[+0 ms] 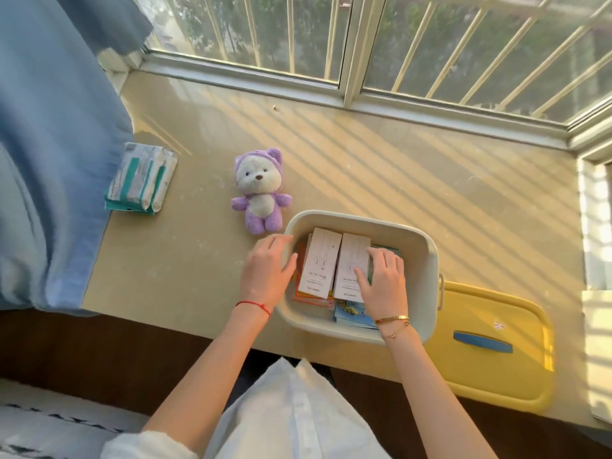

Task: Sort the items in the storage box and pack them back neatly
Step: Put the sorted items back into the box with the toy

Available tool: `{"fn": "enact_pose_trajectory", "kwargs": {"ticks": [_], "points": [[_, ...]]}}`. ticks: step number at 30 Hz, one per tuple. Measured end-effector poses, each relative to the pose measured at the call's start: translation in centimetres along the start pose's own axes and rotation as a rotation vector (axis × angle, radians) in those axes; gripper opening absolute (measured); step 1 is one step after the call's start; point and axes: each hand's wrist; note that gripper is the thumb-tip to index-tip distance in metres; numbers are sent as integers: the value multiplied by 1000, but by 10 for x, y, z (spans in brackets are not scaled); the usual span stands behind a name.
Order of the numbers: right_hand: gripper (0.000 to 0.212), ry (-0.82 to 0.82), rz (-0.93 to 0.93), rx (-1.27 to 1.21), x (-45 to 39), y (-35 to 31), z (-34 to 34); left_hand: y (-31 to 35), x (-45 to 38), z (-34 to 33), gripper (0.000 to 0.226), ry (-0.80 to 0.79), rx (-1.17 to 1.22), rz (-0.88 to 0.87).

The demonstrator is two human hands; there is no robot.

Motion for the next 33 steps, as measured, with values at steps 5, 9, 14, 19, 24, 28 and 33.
{"fn": "enact_pose_trajectory", "kwargs": {"ticks": [5,9,14,19,24,28,33], "points": [[39,45,165,4,9,-39,39,-21,17,71,32,90,13,-69],[39,62,249,4,14,-74,57,-38,35,126,31,143,-16,-70],[38,61,297,-35,12,-125,55,-77,49,183,31,202,-27,-40],[37,91,296,-65,8,-189,28,-140,45,234,30,255,-28,-11],[31,123,273,-96,6,-269,-14,-214,24,286,28,238,-14,8],[28,122,204,-133,3,-329,-52,-267,0,320,28,211,-5,-17],[36,78,85,-121,-10,-389,-93,-321,-37,341,30,160,28,-25]]}}
Point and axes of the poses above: each hand's wrist, its own x-axis away from the middle knuckle, its own z-axis out of the back of the hand, y = z × x, and after that the axes turned 2 degrees about -z, right-handed
